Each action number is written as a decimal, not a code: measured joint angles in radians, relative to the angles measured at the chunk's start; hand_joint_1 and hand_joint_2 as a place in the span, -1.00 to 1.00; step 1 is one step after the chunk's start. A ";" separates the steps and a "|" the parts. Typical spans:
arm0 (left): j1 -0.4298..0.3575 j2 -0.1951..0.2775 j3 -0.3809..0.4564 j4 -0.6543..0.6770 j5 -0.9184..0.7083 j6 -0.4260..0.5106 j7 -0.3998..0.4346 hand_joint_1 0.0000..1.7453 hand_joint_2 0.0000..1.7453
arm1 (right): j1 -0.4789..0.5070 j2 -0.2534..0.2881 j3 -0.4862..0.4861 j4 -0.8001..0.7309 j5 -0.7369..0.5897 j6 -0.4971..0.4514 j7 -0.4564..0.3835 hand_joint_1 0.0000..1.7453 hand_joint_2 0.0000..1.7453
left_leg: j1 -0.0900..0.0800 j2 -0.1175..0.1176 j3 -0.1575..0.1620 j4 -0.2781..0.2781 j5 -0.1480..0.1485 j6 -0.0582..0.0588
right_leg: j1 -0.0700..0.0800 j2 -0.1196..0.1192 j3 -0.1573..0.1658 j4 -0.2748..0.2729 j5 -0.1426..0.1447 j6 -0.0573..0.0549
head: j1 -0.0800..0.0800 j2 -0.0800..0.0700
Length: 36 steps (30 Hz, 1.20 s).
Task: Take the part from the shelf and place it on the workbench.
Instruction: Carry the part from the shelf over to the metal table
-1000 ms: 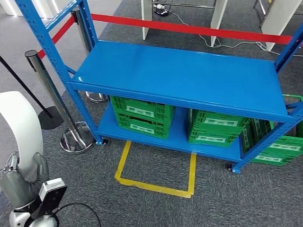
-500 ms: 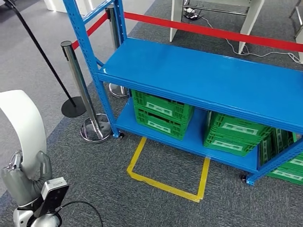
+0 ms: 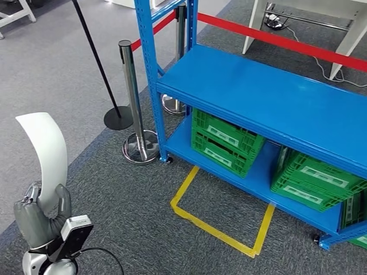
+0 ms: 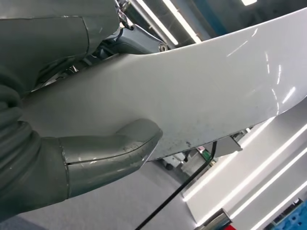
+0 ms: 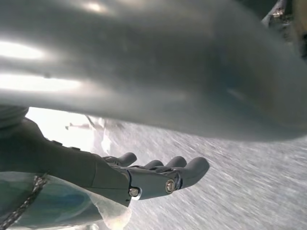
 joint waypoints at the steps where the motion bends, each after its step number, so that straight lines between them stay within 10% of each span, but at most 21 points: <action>1: -0.001 0.001 -0.005 0.000 -0.010 0.000 0.002 1.00 1.00 | -0.001 0.004 0.000 0.000 0.011 0.003 -0.006 -1.00 -1.00 | 0.002 -0.012 -0.007 0.002 0.003 -0.006 | 0.000 0.008 0.006 -0.011 -0.004 -0.002 | 0.000 0.000; 3: 0.004 0.003 -0.015 -0.001 -0.024 0.000 0.008 1.00 1.00 | -0.003 0.011 0.003 0.000 0.033 0.008 -0.016 -1.00 -1.00 | 0.006 -0.030 -0.018 0.005 0.007 -0.019 | 0.000 -0.013 0.010 -0.017 -0.002 -0.009 | 0.000 0.000; 7: 0.019 0.005 -0.018 -0.010 0.009 0.000 -0.012 1.00 1.00 | -0.004 0.016 0.021 0.000 0.068 0.010 -0.011 -1.00 -1.00 | 0.003 0.067 -0.087 0.154 -0.077 -0.040 | -0.003 -0.073 0.015 -0.023 0.001 -0.025 | -0.013 0.000; 10: 0.021 0.007 -0.018 -0.011 0.023 0.000 -0.017 1.00 1.00 | -0.006 0.015 0.026 0.000 0.075 0.011 -0.011 -1.00 -1.00 | 0.008 0.092 -0.150 0.291 -0.119 -0.048 | -0.002 -0.123 0.015 -0.023 -0.002 -0.026 | -0.015 0.000; 14: 0.022 0.008 -0.018 -0.015 0.026 0.000 -0.017 1.00 1.00 | -0.015 0.014 0.031 0.000 0.076 0.012 -0.011 -1.00 -1.00 | 0.005 0.143 -0.033 0.067 -0.011 -0.038 | 0.001 -0.172 0.024 -0.022 -0.009 -0.016 | -0.014 0.000; 18: 0.018 0.009 -0.020 -0.021 0.033 0.000 -0.020 1.00 1.00 | -0.025 0.014 0.033 -0.001 0.067 0.006 -0.015 -1.00 -1.00 | -0.005 0.147 -0.010 0.003 0.001 -0.015 | 0.007 -0.206 0.028 -0.024 -0.014 0.002 | -0.013 0.000; 20: 0.009 0.010 -0.022 -0.020 0.034 0.000 -0.020 1.00 1.00 | -0.035 0.013 0.032 -0.001 0.045 0.005 -0.009 -1.00 -1.00 | -0.002 0.126 -0.011 -0.003 0.008 -0.002 | 0.004 -0.179 0.016 0.000 -0.037 0.011 | -0.010 0.000; 23: -0.020 0.006 -0.028 -0.007 0.039 0.000 -0.020 1.00 1.00 | -0.046 0.011 0.027 -0.002 0.020 -0.001 -0.006 -1.00 -1.00 | 0.002 0.092 -0.017 -0.006 0.016 0.011 | 0.002 -0.099 -0.072 0.180 -0.127 0.014 | -0.004 0.000; 25: -0.034 0.005 -0.031 0.009 0.050 0.000 -0.020 1.00 1.00 | -0.047 0.007 0.025 -0.002 0.026 0.005 -0.007 -1.00 -1.00 | -0.001 0.065 -0.019 -0.006 0.017 0.013 | 0.004 -0.086 -0.123 0.272 -0.145 0.013 | -0.004 0.000; 29: -0.056 0.002 -0.032 0.027 0.063 0.000 -0.023 1.00 1.00 | -0.036 -0.004 0.024 -0.002 0.037 -0.002 -0.007 -1.00 -1.00 | -0.003 0.008 -0.018 0.000 0.017 0.009 | 0.002 -0.035 -0.045 0.072 -0.015 0.003 | -0.004 0.000; 31: -0.060 0.000 -0.031 0.034 0.061 0.000 -0.024 1.00 1.00 | -0.025 -0.007 0.023 -0.002 0.046 -0.014 -0.009 -1.00 -1.00 | -0.003 -0.015 -0.026 0.005 0.017 0.000 | -0.002 0.002 -0.006 -0.003 0.004 0.001 | -0.005 0.000; 34: -0.050 -0.001 -0.020 0.042 0.056 0.000 -0.024 1.00 1.00 | -0.011 -0.007 0.022 -0.002 0.058 -0.059 -0.007 -1.00 -1.00 | 0.002 -0.034 -0.037 0.011 0.019 -0.018 | 0.000 -0.018 0.003 -0.013 0.003 -0.007 | -0.005 0.000; 36: -0.039 -0.004 -0.006 0.044 0.053 0.000 -0.025 1.00 1.00 | -0.002 -0.002 0.020 -0.002 0.062 -0.123 -0.004 -1.00 -1.00 | 0.000 0.015 -0.060 0.061 -0.012 -0.030 | -0.002 -0.048 0.009 -0.019 0.004 -0.018 | -0.012 0.000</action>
